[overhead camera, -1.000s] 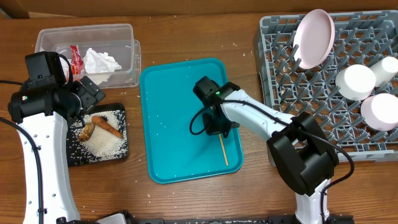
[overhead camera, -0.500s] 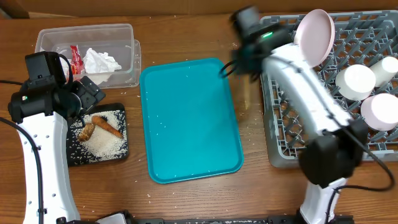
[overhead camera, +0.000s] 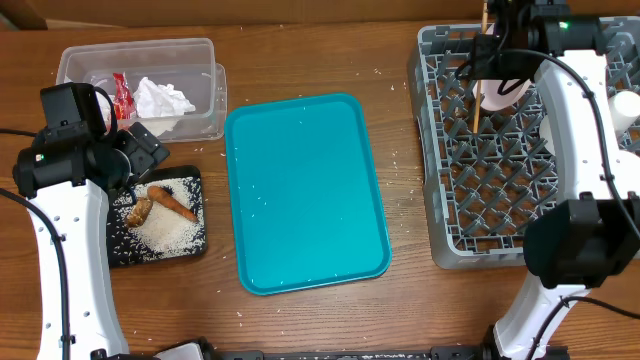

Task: Sort waste into correct bins and load items into the dishwasher

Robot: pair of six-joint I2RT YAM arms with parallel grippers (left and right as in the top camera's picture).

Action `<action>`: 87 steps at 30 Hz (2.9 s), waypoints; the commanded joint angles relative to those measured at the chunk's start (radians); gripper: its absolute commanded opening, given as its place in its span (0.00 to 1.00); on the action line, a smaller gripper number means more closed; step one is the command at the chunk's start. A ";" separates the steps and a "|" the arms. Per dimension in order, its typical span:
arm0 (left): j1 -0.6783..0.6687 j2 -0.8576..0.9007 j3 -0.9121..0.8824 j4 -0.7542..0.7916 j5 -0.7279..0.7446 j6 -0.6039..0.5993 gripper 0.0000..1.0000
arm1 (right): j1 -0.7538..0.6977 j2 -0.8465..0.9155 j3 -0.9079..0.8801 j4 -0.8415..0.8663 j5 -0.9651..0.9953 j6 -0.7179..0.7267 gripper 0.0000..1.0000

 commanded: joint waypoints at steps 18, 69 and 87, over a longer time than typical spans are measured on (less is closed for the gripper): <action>0.003 0.005 0.007 0.003 -0.013 -0.002 1.00 | 0.015 0.077 0.005 -0.034 -0.072 0.045 0.58; 0.003 0.005 0.007 0.003 -0.013 -0.002 1.00 | 0.430 -0.531 -0.419 -0.512 -0.127 0.484 1.00; 0.003 0.005 0.007 0.003 -0.013 -0.002 1.00 | 0.429 -0.602 -0.423 -0.153 -0.064 0.207 1.00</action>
